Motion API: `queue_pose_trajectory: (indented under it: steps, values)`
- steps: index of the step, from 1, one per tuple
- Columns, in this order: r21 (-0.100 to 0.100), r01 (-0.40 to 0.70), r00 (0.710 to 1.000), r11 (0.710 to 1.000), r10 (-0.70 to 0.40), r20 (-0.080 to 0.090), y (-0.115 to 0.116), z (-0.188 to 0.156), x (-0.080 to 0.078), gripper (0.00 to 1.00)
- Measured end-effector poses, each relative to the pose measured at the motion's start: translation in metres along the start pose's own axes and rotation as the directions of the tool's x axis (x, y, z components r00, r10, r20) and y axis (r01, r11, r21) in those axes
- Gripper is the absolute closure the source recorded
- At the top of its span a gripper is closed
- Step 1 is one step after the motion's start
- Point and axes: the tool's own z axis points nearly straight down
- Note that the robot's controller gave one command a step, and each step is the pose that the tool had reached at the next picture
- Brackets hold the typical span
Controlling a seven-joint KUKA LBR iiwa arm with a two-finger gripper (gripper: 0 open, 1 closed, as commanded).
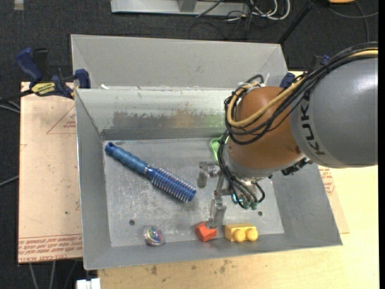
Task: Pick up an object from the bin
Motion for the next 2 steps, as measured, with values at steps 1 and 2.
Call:
queue_pose_trajectory:
  steps: [1,2]
  values:
    - [-0.001,0.058,0.998,0.998,-0.058,0.008,0.042,0.097,-0.083,0.0]
    - [-0.002,-0.045,0.999,0.999,0.045,0.01,0.07,0.062,-0.072,0.0]
